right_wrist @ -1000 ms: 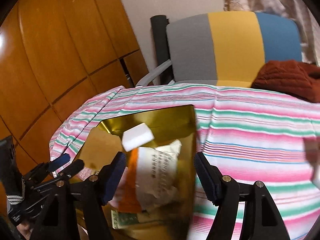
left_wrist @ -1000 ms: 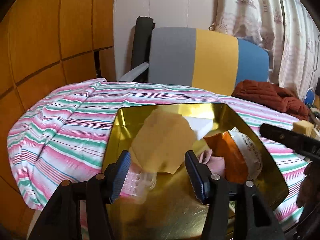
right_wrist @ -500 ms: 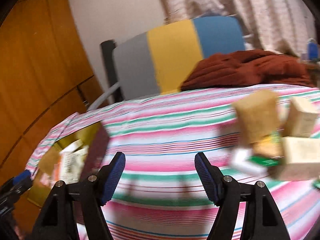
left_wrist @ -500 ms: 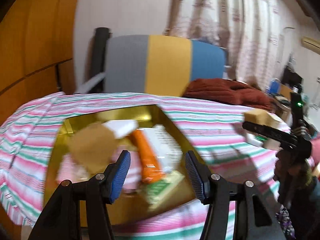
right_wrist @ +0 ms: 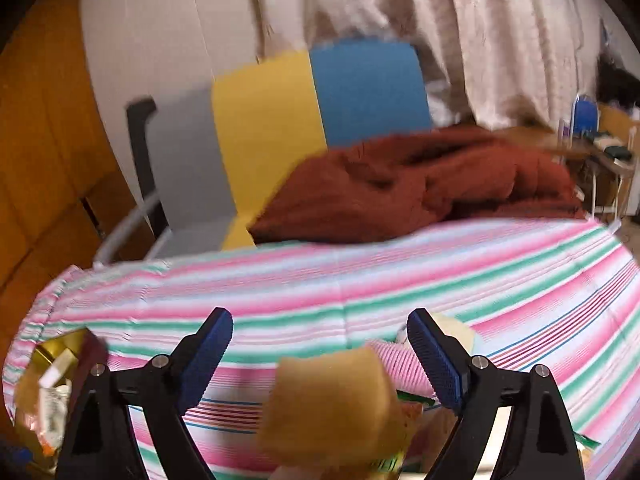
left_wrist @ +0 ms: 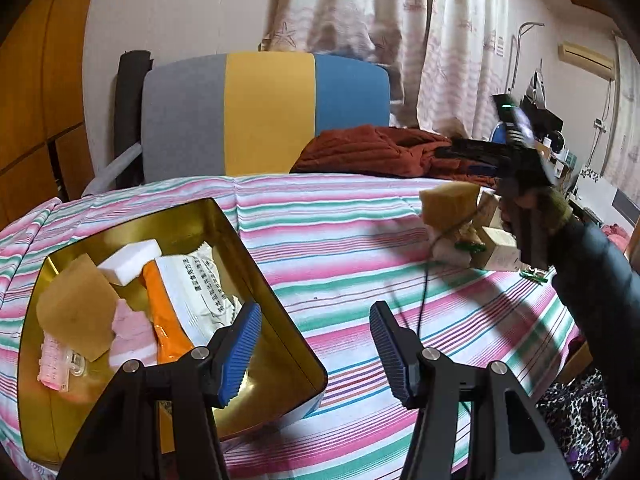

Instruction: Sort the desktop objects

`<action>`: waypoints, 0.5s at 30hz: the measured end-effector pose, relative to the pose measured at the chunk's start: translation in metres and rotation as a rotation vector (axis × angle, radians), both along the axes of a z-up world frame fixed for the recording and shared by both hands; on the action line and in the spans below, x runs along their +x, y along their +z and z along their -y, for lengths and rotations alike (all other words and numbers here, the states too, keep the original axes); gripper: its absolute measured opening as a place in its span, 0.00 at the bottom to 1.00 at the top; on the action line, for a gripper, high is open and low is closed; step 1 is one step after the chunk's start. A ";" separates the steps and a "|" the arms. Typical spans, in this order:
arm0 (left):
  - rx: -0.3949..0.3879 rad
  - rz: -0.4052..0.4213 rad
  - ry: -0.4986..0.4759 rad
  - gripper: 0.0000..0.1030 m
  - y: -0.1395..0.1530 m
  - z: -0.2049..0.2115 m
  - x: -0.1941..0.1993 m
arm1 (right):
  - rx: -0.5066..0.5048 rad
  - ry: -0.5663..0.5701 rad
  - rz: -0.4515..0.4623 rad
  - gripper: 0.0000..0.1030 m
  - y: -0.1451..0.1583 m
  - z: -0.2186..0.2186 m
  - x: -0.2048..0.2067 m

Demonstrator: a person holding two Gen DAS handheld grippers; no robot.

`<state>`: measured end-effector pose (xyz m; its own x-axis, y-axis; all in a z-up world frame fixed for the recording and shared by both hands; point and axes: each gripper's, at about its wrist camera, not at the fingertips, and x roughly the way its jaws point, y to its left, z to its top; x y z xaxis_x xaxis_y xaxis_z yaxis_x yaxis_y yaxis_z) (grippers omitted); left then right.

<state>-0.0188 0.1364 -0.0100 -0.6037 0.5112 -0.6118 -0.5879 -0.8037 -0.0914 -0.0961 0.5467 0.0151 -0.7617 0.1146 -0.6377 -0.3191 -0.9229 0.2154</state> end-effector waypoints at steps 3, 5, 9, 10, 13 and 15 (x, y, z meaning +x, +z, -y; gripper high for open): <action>-0.008 0.002 0.007 0.56 -0.002 0.002 -0.001 | -0.040 0.111 0.011 0.87 -0.010 0.019 0.003; 0.001 0.014 0.013 0.56 -0.003 0.004 -0.003 | -0.053 0.237 -0.038 0.87 -0.004 0.048 0.021; 0.016 0.033 0.017 0.56 -0.004 0.004 -0.003 | -0.154 0.429 -0.118 0.86 0.008 0.091 0.052; 0.015 0.032 0.015 0.56 -0.004 0.003 -0.002 | -0.168 0.448 -0.127 0.86 0.008 0.100 0.059; 0.006 0.027 0.007 0.56 -0.003 0.000 0.003 | -0.196 0.472 -0.144 0.87 0.006 0.112 0.073; 0.002 0.026 -0.001 0.56 -0.003 -0.001 0.007 | -0.203 0.456 -0.155 0.87 0.003 0.114 0.087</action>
